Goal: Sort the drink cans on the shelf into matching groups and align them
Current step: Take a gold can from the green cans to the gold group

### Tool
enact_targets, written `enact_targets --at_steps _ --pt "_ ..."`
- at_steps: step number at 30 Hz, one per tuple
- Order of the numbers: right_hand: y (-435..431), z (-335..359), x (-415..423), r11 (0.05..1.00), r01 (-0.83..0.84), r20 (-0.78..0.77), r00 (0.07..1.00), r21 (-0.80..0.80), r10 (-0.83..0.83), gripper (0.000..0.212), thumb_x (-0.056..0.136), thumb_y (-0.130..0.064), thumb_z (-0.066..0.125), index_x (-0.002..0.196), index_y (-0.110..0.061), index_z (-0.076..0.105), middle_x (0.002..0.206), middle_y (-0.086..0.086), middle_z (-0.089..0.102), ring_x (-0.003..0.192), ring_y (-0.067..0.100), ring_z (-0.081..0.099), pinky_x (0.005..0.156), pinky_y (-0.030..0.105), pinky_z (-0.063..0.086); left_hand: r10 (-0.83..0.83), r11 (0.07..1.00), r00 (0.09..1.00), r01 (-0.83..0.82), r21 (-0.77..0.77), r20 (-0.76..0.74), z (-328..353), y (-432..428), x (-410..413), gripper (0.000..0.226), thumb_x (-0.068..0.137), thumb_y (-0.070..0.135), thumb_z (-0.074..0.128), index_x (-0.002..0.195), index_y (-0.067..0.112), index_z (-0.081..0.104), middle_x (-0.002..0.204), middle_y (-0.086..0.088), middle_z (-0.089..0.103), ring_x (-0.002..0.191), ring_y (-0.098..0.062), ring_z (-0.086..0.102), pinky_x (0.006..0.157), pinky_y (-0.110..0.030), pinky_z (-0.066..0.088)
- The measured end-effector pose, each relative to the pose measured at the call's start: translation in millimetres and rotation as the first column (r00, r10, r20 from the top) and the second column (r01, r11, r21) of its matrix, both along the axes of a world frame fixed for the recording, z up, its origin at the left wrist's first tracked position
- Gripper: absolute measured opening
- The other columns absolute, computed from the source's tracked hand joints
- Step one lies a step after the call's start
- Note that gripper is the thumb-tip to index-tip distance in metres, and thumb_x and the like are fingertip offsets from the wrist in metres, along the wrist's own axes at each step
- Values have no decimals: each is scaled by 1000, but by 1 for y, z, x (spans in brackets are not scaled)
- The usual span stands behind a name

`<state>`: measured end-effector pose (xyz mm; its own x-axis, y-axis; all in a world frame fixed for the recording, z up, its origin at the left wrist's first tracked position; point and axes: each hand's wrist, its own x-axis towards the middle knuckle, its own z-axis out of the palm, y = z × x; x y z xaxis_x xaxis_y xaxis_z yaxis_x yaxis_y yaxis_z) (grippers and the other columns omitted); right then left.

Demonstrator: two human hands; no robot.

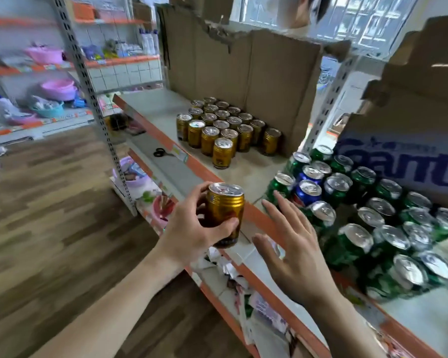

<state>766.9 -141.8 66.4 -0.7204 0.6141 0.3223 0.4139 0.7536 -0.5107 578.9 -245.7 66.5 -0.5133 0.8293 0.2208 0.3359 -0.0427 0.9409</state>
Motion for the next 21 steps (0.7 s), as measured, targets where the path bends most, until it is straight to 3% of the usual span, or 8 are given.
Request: enact_targets --at_steps 5,8,10,15,21 --pt "-3 -10 -45 998 27 36 999 -57 -25 53 90 -73 31 138 -71 7 161 -25 8 148 -3 1 121 34 11 -29 999 993 27 -18 -116 -2 5 -48 59 73 29 87 117 39 49 109 18 65 101 1 64 86 -15 52" --pt "4 -11 -64 997 40 83 996 -61 -35 55 90 -72 31 135 -74 -1 162 -24 7 148 -1 1 122 35 10 -61 998 988 57 -34 -141 -7 19 -70 64 71 33 87 121 35 47 111 20 62 103 3 62 86 -17 53" --pt "13 -9 -74 997 38 107 994 -70 -30 57 90 -70 31 140 -69 3 163 -22 6 150 3 1 122 36 9 -76 997 986 72 -33 -146 -10 34 -82 68 69 38 88 123 31 49 112 20 62 103 4 62 86 -16 53" --pt "57 -3 -93 992 94 103 991 -81 -86 68 93 -64 34 154 -39 18 164 -16 8 147 1 2 122 35 9 -111 993 979 103 -57 -172 -14 81 -110 72 70 34 87 130 21 49 117 13 63 108 1 61 86 -10 49" --pt "119 4 -125 981 125 44 992 -149 -119 64 95 -62 37 153 -38 24 162 -17 13 145 -3 7 118 31 13 -193 981 960 181 -75 -204 -7 155 -137 74 71 34 87 132 28 45 120 14 61 111 2 60 87 -13 50"
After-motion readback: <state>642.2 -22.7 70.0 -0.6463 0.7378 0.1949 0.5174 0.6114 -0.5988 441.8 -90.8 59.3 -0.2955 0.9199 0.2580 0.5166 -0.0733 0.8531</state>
